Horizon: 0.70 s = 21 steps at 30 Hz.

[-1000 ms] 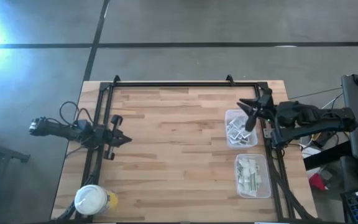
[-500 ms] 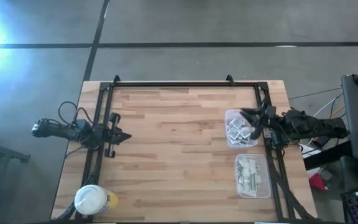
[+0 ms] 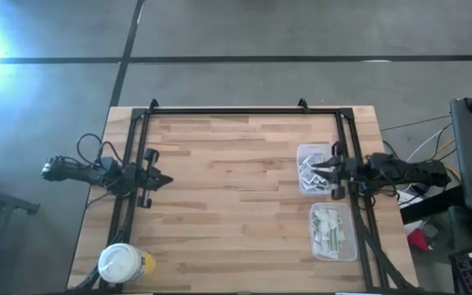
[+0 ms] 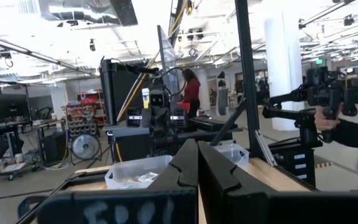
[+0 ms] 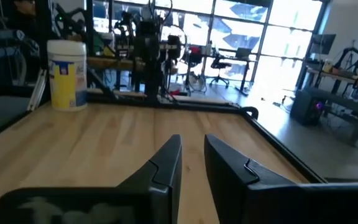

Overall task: Pick & Place First Aid Supplies
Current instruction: Return to Home Position

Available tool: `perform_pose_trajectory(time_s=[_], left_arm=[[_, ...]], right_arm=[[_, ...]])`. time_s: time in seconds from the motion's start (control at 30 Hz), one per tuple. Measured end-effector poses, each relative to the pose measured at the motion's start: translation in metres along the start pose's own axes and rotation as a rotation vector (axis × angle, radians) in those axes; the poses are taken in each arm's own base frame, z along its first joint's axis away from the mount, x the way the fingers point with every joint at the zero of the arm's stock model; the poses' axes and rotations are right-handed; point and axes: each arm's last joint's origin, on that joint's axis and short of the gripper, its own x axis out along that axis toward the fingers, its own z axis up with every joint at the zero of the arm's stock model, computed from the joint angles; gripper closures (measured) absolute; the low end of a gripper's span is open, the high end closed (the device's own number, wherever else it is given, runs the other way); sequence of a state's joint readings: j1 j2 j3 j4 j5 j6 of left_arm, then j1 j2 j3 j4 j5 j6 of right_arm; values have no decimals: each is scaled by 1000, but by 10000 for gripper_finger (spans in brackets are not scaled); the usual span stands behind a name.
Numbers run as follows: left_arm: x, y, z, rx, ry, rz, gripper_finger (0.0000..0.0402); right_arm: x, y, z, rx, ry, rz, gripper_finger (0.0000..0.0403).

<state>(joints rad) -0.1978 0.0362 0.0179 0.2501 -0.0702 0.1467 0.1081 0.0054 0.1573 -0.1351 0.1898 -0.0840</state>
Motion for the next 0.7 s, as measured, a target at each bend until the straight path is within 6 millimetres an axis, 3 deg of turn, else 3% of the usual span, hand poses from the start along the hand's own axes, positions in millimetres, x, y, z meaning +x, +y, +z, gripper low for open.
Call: perform_pose_trajectory(time_s=[0.27, 0.47, 0.7], left_arm=[[0, -1, -4, 0, 23, -3, 401], [1, -1, -6, 1, 36, -4, 401], [1, -1, -6, 2, 43, -5, 401]], right_arm=[[10, 5, -33, -6, -8, 8, 347], [11, 4, -32, -25, -39, -24, 351], [12, 4, -34, 157, -10, -48, 350]])
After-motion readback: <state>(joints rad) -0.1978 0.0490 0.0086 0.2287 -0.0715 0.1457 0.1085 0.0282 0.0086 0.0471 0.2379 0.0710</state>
